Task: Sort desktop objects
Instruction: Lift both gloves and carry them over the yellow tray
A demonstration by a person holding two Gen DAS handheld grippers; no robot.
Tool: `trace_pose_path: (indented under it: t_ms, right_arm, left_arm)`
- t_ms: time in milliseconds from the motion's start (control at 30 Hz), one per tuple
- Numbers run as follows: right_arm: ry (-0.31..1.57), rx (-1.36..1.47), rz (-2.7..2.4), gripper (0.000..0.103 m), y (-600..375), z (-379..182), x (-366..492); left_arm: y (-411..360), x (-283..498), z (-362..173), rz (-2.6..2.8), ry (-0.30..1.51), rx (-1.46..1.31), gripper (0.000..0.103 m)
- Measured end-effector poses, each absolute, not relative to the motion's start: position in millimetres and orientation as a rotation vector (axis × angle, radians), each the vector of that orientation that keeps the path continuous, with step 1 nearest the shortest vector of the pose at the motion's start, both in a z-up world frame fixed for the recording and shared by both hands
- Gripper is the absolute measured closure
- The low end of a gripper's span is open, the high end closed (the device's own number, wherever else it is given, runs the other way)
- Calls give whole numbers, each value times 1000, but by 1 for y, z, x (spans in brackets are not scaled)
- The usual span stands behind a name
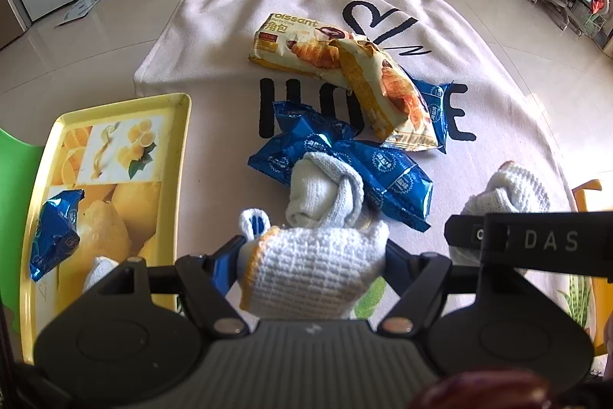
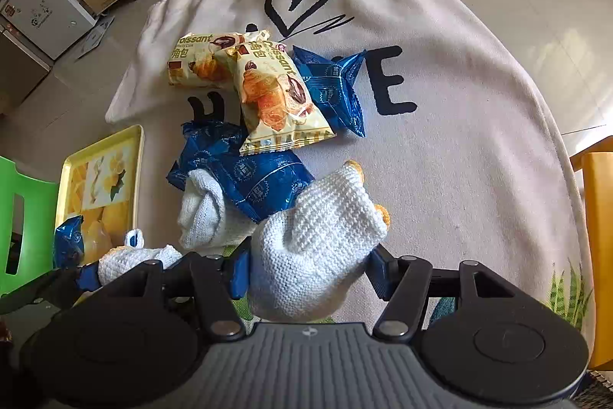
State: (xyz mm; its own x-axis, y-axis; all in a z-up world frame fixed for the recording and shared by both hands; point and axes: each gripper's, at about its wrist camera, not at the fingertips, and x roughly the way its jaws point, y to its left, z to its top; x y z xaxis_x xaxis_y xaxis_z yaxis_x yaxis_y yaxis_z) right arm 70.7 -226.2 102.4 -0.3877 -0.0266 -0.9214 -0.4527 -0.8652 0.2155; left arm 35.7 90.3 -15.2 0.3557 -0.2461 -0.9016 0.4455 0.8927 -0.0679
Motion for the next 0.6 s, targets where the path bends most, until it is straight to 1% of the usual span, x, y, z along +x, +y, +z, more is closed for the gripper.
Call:
trace_pose_path:
  t_ms: [267,600]
  right_arm:
    - [630,-1490,2388,43,-238,118,62]
    - [714,-1473,2408,43,-254,121,46]
  left_arm:
    - [105,49,-5,-404,1087,180,30]
    - [138,73,1,-305,1082,112,31]
